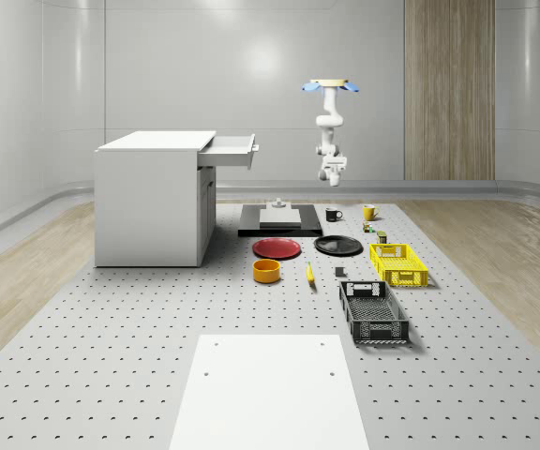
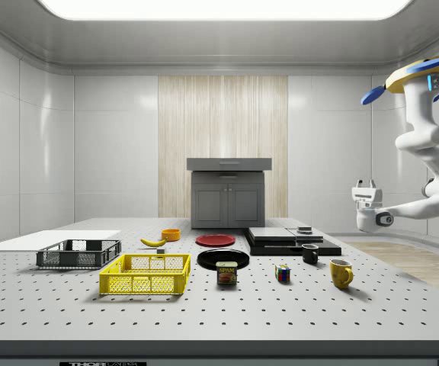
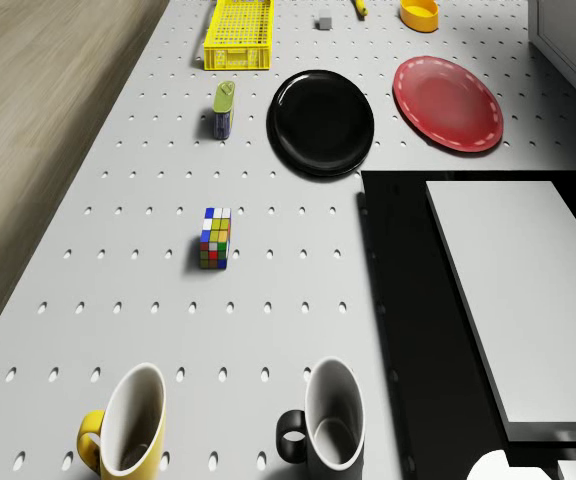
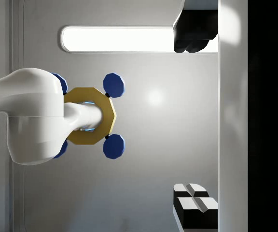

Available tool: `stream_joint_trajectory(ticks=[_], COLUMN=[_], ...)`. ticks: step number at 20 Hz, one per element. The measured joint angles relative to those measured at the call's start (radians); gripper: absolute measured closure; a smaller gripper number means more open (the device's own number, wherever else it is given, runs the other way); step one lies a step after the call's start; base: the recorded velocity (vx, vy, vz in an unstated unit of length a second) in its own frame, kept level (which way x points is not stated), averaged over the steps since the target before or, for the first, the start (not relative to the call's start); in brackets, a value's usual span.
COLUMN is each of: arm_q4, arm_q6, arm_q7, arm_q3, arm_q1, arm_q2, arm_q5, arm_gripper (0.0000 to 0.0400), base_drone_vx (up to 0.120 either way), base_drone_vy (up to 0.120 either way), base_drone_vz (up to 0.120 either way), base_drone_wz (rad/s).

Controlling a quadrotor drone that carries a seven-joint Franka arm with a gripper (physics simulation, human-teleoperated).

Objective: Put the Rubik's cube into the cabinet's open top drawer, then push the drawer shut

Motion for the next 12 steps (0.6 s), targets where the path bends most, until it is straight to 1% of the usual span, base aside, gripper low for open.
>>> stream_joint_trajectory(ticks=[5, 12], arm_q4=[0.029, 0.038], arm_q6=[-0.014, -0.017], arm_q7=[0.0, -0.001], arm_q3=[0.001, 0.001], arm_q1=[-0.001, -0.002], arm_q2=[0.01, 0.012], arm_q5=[0.0, 0.001], arm_gripper=[0.0, 0.0], base_drone_vx=[0.12, 0.12], base_drone_vy=[0.12, 0.12], base_drone_vz=[0.0, 0.0], base_drone_wz=[0.0, 0.0])
